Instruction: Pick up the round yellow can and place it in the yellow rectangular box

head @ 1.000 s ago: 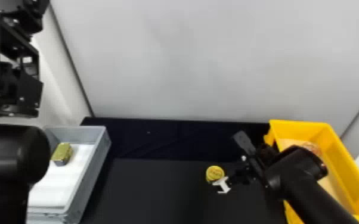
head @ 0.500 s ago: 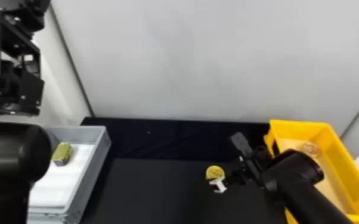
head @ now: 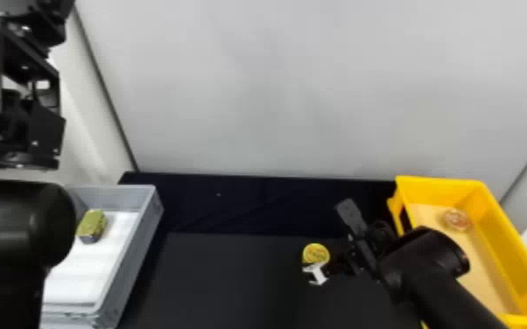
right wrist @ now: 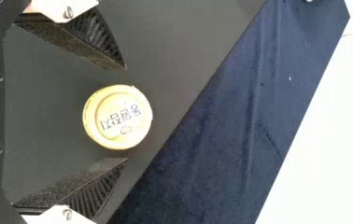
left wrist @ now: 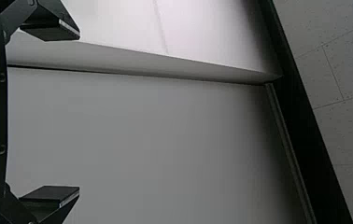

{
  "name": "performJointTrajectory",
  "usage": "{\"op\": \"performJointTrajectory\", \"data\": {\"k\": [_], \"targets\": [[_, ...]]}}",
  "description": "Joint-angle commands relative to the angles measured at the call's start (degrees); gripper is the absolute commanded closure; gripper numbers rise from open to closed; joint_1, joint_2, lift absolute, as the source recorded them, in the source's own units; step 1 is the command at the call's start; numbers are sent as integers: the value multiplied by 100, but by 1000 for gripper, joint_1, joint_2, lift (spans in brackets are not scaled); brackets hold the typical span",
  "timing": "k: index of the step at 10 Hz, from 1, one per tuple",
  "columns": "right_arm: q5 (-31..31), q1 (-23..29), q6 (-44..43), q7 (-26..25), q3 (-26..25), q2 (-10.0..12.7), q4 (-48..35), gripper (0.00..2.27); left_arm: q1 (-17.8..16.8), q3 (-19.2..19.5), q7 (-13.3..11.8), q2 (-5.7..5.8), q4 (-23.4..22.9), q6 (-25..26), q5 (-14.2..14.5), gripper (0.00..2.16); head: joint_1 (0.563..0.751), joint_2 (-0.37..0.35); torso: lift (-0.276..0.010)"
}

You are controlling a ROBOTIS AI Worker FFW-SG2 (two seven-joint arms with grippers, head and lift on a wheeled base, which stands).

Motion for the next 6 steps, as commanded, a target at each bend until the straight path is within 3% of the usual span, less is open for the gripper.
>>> {"op": "performJointTrajectory", "data": {"k": [1,6], "targets": [[-63,4,-112,-54,-6,67,65,76,-5,5,-17,21,0,-17,0,111,663,54,1],[-19,30,-121,-124,99,76,153,102,-5,13,-43,21,0,-53,0,111,663,54,1]]}}
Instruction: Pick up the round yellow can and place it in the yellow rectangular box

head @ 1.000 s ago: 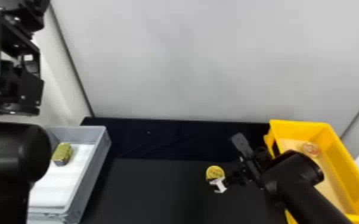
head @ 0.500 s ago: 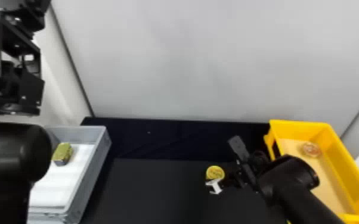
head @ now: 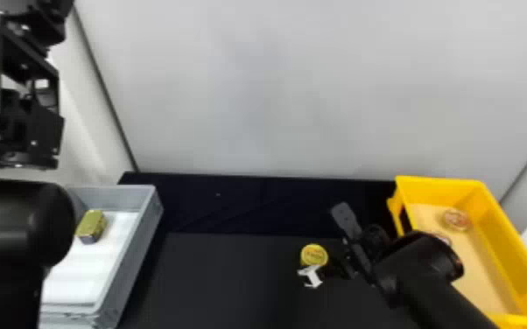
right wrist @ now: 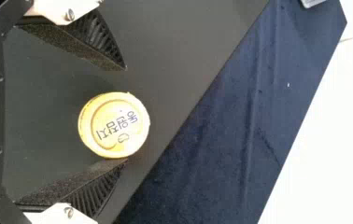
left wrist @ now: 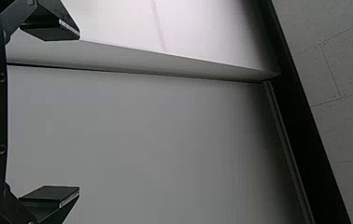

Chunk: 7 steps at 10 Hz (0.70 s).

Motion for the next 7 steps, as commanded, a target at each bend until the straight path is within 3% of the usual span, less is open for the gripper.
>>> {"op": "performJointTrajectory", "data": {"k": [1,2,3,7], "targets": [[58,23,7,-30,41,-27,20,147,9,15,-12,8,-1,-24,0,111,663,54,1],[93,23,33,-47,41,-27,11,294,9,15,-20,8,-10,-24,0,111,663,54,1],[119,50,77,-91,41,-36,-59,647,26,32,-20,8,-10,-33,0,111,663,54,1],[163,173,104,-30,15,-80,-296,665,53,76,-20,0,-45,-15,0,111,663,54,1]]}}
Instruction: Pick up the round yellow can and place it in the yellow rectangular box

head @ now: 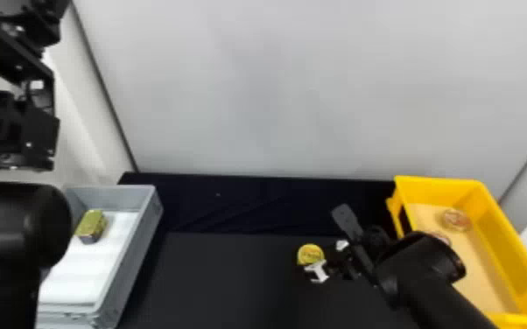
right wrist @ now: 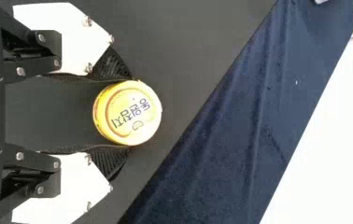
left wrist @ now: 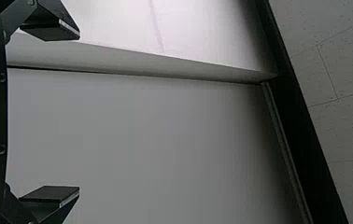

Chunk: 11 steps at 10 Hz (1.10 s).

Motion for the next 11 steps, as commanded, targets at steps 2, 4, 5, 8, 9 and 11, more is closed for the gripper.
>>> {"op": "performJointTrajectory", "data": {"k": [2,4,5,8,9,11], "targets": [[64,126,68,70,-67,-25,-193,665,21,17,0,-1,-29,38,0,111,663,54,1],[82,135,68,70,-67,-25,-202,664,21,17,0,-1,-29,55,0,111,663,54,1],[108,162,112,70,-67,-34,-290,665,56,43,0,8,-64,73,0,111,663,54,1],[90,566,816,79,-67,-262,-1679,665,170,157,0,34,-178,161,0,111,663,54,1],[73,733,1124,70,-111,-385,-2268,665,196,184,0,43,-222,205,9,111,663,54,1],[55,935,1484,96,-129,-464,-3129,665,214,228,-9,78,-302,266,0,111,663,54,1]]}}
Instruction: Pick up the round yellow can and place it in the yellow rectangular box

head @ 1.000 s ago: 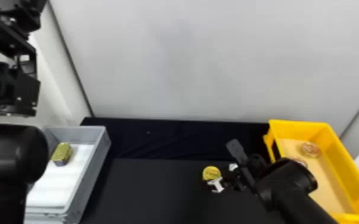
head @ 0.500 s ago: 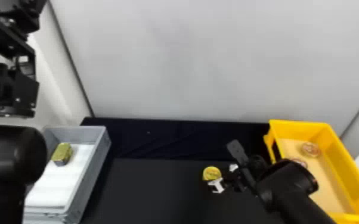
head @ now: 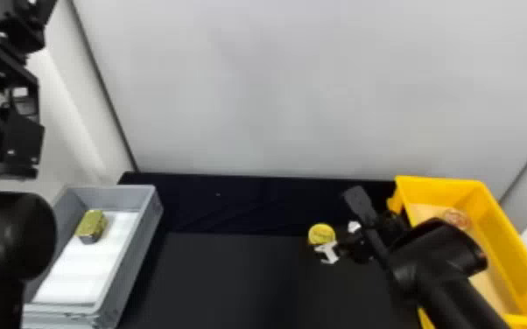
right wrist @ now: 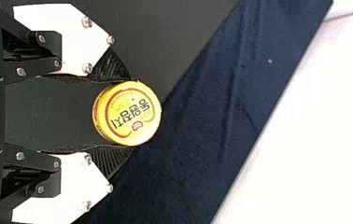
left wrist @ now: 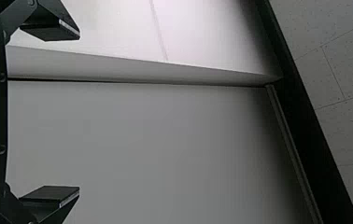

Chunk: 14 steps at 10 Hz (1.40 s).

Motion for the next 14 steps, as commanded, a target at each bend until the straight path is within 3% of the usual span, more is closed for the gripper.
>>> {"op": "performJointTrajectory", "data": {"k": [1,3,6,10,14], "targets": [[29,405,691,-24,-97,-203,-1528,665,12,39,-12,23,-73,68,3,111,663,54,1],[231,651,1254,-24,-572,-528,-2793,664,47,92,-12,32,-161,199,-6,111,663,54,1],[671,563,1527,-7,-1495,-879,-3716,664,30,83,-12,41,-205,287,-23,111,663,54,1],[1128,571,1588,2,-2339,-1073,-3760,665,30,100,-21,59,-258,367,-32,111,663,54,1],[1304,870,1571,64,-3060,-1117,-3479,665,21,100,-21,50,-258,367,-41,111,663,54,1]]}}
